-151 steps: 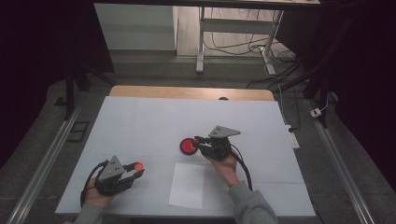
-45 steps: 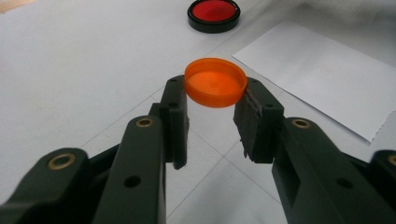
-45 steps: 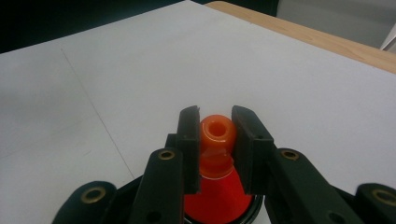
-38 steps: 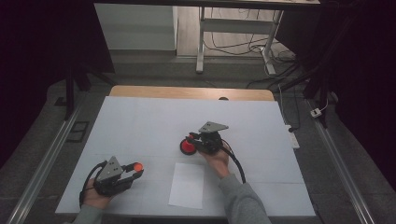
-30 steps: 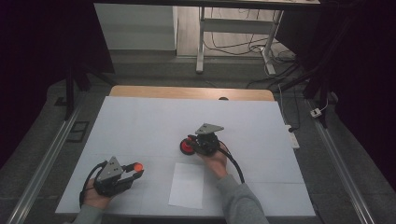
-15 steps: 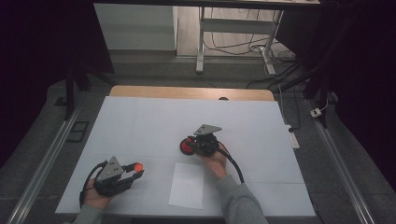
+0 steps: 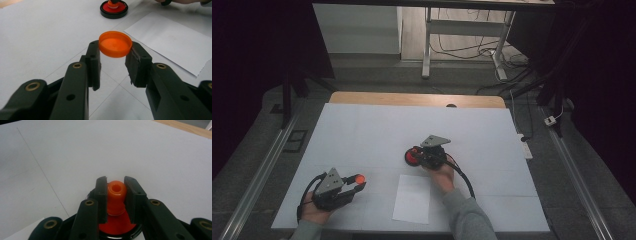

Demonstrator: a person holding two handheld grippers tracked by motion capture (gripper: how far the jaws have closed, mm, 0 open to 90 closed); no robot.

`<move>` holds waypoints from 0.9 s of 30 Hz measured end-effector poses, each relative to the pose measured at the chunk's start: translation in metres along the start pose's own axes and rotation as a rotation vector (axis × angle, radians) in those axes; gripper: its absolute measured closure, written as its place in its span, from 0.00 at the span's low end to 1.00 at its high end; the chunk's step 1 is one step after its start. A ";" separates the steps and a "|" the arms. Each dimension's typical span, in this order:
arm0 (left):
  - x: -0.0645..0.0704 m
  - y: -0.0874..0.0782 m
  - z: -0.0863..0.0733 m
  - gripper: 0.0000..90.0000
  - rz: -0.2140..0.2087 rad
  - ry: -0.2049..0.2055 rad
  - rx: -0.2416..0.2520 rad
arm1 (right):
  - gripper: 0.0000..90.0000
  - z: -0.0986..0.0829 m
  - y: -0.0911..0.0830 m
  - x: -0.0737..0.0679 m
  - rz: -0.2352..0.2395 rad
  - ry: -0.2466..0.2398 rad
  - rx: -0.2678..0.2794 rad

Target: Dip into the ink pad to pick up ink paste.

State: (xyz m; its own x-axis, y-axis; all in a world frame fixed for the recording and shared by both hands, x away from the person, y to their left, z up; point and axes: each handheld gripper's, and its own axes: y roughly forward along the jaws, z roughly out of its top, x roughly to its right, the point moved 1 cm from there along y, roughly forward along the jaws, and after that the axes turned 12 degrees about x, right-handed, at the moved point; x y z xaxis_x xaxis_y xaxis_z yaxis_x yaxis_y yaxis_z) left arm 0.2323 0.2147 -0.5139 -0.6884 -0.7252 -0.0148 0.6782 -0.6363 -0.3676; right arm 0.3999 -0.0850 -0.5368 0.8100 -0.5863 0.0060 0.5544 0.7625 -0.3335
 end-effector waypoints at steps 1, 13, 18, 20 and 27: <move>0.000 0.000 0.000 0.71 0.000 0.000 0.000 | 0.81 0.000 0.000 0.000 0.000 0.000 0.000; 0.000 0.000 0.000 0.71 0.002 0.001 -0.003 | 0.81 -0.001 0.000 0.001 0.006 0.000 0.005; 0.000 -0.001 0.000 0.71 0.008 0.002 -0.001 | 0.81 -0.002 -0.001 0.002 0.011 0.010 0.010; 0.000 -0.001 0.000 0.71 0.010 0.001 0.001 | 0.81 -0.003 -0.001 0.002 0.011 0.015 0.023; 0.000 -0.001 0.000 0.71 0.012 0.002 0.000 | 0.81 -0.001 -0.001 0.004 0.026 0.024 0.012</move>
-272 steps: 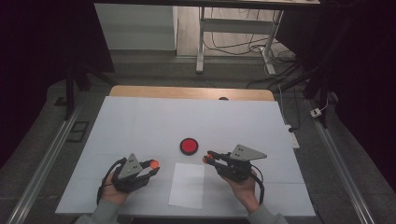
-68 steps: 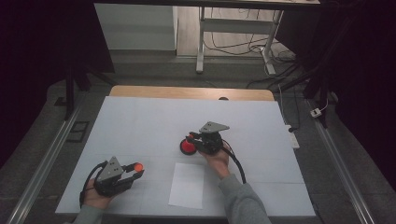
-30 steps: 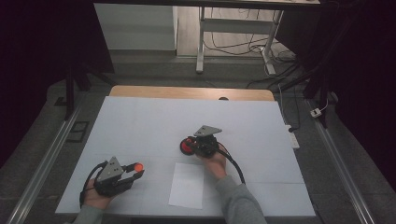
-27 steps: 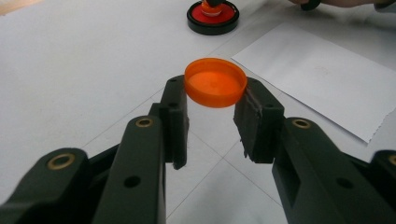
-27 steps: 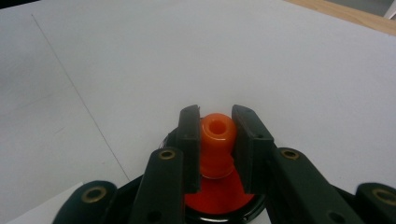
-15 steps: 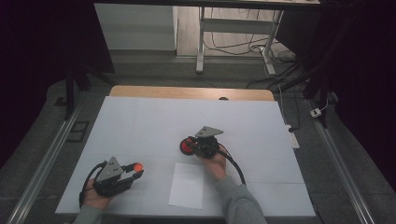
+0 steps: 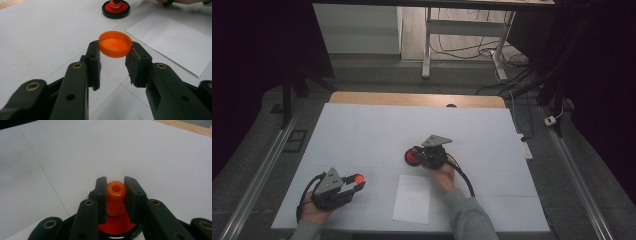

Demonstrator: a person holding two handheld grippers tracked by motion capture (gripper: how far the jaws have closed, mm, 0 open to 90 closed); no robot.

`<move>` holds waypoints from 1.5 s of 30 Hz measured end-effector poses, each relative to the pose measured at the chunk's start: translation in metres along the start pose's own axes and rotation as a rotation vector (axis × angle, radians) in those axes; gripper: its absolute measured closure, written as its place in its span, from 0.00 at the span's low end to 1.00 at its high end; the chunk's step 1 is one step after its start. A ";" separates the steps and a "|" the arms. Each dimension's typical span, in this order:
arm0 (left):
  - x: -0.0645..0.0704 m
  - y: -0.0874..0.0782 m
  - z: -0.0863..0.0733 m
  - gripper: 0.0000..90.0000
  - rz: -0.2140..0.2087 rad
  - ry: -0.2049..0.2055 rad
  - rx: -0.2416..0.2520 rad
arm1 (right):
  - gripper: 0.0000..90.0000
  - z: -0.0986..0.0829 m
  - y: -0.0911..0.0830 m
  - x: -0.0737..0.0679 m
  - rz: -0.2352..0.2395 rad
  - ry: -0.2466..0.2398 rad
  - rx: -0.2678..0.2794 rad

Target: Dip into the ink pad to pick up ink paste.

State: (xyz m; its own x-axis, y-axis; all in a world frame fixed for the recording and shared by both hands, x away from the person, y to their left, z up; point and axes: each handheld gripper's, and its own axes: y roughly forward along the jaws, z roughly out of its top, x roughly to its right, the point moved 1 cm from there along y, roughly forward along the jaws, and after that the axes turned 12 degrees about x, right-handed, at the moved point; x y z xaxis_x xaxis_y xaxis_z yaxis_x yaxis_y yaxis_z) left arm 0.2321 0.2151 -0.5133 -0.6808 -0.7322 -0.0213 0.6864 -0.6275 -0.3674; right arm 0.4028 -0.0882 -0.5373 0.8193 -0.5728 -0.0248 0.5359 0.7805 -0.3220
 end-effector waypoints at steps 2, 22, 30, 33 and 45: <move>0.000 0.000 0.000 0.71 -0.001 0.004 0.000 | 0.80 0.000 -0.003 0.003 0.007 0.036 0.021; -0.001 0.002 -0.001 0.71 -0.003 0.003 -0.005 | 0.80 0.006 -0.027 0.014 0.023 0.120 0.099; -0.001 0.003 -0.001 0.71 0.000 0.002 -0.006 | 0.80 0.004 -0.033 0.014 0.020 0.121 0.094; -0.001 0.003 0.000 0.71 0.001 0.002 -0.005 | 0.80 0.006 -0.039 0.013 0.019 0.119 0.099; 0.000 0.003 0.000 0.71 -0.003 0.009 0.002 | 0.80 0.008 -0.058 0.009 0.024 0.110 0.118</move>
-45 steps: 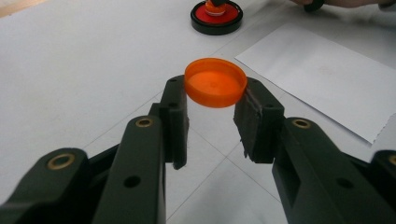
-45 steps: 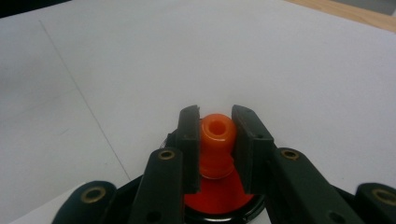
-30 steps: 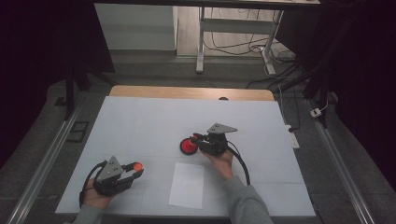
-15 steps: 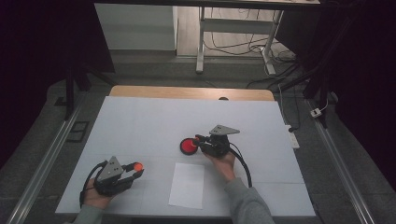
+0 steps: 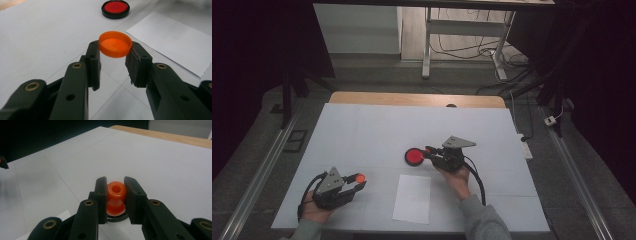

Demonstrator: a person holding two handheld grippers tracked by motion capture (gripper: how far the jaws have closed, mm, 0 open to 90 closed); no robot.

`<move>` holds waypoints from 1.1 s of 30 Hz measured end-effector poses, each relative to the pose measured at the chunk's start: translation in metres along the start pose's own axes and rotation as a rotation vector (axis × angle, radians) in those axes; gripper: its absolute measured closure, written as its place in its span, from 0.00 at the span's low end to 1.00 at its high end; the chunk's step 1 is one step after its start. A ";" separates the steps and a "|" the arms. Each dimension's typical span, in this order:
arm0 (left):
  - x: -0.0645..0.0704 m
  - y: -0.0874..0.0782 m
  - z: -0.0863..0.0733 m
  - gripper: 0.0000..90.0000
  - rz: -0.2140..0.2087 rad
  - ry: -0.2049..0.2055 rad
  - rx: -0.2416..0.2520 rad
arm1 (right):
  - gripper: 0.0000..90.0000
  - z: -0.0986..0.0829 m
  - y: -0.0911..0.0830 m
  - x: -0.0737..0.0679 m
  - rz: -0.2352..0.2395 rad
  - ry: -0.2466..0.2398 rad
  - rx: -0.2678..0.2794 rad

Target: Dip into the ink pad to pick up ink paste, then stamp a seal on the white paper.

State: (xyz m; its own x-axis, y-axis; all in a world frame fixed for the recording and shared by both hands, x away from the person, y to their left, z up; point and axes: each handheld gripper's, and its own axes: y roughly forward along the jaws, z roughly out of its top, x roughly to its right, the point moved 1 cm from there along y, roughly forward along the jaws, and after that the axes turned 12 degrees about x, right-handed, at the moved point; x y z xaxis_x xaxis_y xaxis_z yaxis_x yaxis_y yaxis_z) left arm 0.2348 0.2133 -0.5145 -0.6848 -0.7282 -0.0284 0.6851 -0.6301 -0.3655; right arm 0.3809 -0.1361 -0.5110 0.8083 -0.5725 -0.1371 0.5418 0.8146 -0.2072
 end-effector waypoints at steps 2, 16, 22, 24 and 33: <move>0.000 0.000 0.000 0.71 -0.003 -0.001 -0.001 | 0.80 0.001 -0.003 0.000 0.003 -0.001 0.004; 0.000 0.003 0.000 0.71 -0.009 0.000 -0.002 | 0.80 0.003 -0.019 -0.005 0.019 -0.007 0.019; 0.000 0.003 -0.001 0.71 -0.009 -0.003 -0.006 | 0.80 0.000 -0.024 -0.007 0.030 0.007 0.022; -0.001 0.003 -0.001 0.71 -0.008 -0.005 -0.005 | 0.80 -0.001 -0.027 -0.009 0.037 0.006 0.018; -0.001 0.002 0.000 0.71 -0.007 -0.007 -0.002 | 0.80 -0.004 -0.034 -0.015 0.053 0.005 0.023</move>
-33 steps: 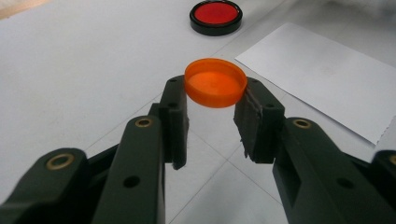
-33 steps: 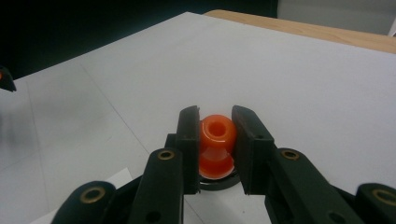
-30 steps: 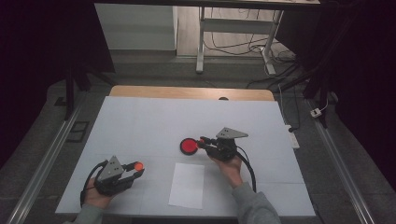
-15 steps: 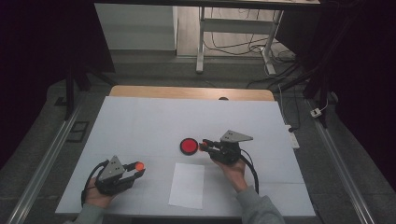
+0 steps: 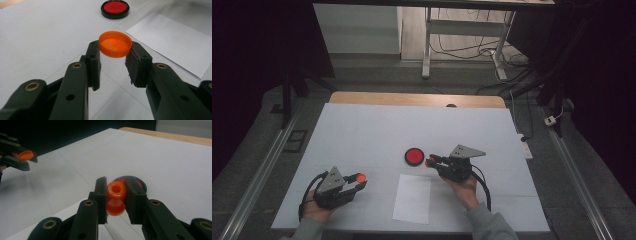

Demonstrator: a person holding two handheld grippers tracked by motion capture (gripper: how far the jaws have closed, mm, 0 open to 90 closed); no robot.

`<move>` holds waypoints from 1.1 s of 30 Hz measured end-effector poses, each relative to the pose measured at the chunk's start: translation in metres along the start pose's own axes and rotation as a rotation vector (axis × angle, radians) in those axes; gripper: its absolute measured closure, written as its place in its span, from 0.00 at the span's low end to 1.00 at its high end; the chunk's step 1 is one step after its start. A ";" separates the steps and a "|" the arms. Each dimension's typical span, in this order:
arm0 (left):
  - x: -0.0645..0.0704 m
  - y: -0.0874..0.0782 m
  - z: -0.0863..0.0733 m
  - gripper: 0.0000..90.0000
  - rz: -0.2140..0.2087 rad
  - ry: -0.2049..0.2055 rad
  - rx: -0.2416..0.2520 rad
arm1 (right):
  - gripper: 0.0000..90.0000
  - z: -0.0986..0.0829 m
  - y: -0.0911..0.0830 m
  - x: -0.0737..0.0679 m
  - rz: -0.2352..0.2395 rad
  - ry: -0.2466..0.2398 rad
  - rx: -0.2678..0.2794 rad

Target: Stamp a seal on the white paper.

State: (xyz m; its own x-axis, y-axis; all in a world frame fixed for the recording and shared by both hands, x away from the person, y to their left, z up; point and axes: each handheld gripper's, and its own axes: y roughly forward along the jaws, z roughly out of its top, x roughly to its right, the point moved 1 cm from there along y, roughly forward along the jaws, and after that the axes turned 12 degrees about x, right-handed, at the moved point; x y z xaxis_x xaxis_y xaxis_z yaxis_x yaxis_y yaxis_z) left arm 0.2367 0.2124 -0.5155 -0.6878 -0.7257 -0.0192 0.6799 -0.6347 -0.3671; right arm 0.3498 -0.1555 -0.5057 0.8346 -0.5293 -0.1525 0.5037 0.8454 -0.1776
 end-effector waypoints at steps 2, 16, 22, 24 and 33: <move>0.000 0.000 0.000 0.71 -0.002 0.000 -0.001 | 0.80 0.000 -0.001 -0.001 0.001 -0.006 -0.002; 0.000 0.002 0.000 0.71 0.001 0.005 -0.006 | 0.80 -0.003 -0.007 -0.011 0.026 -0.013 -0.017; 0.000 0.002 0.000 0.71 -0.002 0.004 -0.005 | 0.80 -0.004 -0.010 -0.019 0.052 -0.023 -0.025; 0.000 0.002 0.000 0.71 -0.003 0.004 -0.007 | 0.80 -0.005 -0.010 -0.020 0.057 -0.022 -0.028; 0.001 0.003 0.000 0.71 -0.004 0.003 -0.006 | 0.80 -0.007 -0.011 -0.034 0.099 -0.041 -0.053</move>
State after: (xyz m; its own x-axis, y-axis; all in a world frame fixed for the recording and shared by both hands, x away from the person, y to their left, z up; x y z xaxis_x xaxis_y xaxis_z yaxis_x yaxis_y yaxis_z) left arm 0.2380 0.2103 -0.5164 -0.6916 -0.7220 -0.0204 0.6753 -0.6364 -0.3729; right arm 0.3140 -0.1475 -0.5048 0.8888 -0.4390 -0.1319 0.4067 0.8880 -0.2147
